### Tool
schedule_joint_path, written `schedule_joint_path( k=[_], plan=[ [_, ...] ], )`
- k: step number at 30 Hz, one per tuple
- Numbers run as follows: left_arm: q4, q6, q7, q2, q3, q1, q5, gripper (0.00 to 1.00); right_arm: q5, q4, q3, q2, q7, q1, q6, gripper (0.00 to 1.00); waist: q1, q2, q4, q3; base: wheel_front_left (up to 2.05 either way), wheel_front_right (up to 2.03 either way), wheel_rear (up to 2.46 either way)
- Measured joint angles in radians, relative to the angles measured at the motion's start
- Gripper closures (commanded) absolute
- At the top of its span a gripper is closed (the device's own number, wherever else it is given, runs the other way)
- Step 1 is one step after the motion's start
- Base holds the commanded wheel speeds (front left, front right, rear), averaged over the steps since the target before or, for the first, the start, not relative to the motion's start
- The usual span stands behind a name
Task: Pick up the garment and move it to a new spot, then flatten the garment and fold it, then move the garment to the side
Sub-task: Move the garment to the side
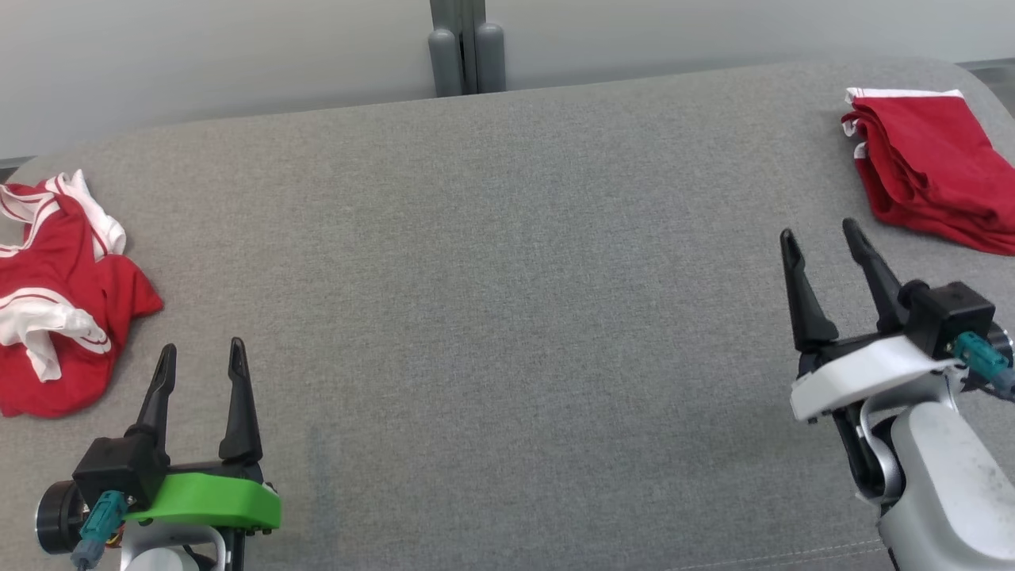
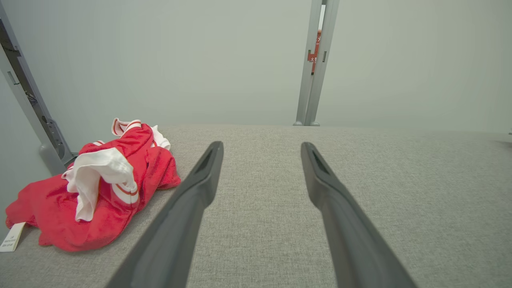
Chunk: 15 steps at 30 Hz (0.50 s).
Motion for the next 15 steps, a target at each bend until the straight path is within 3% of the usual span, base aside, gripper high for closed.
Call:
schedule_joint_path(
  k=[8,15],
  plan=[
    [0.020,-0.004,0.000,-0.002,-0.001,0.017,0.000,0.00,-0.042,-0.095,-0.046,0.089,0.000,0.164,0.000,0.00,0.0000,0.0000,0.023,-0.056,0.00,0.00,0.00],
    [0.039,-0.006,0.000,-0.004,-0.005,0.042,-0.002,0.00,-0.074,-0.143,-0.094,0.128,0.000,0.249,0.000,0.00,0.0000,0.0000,0.029,-0.102,0.00,0.00,0.00]
  ],
)
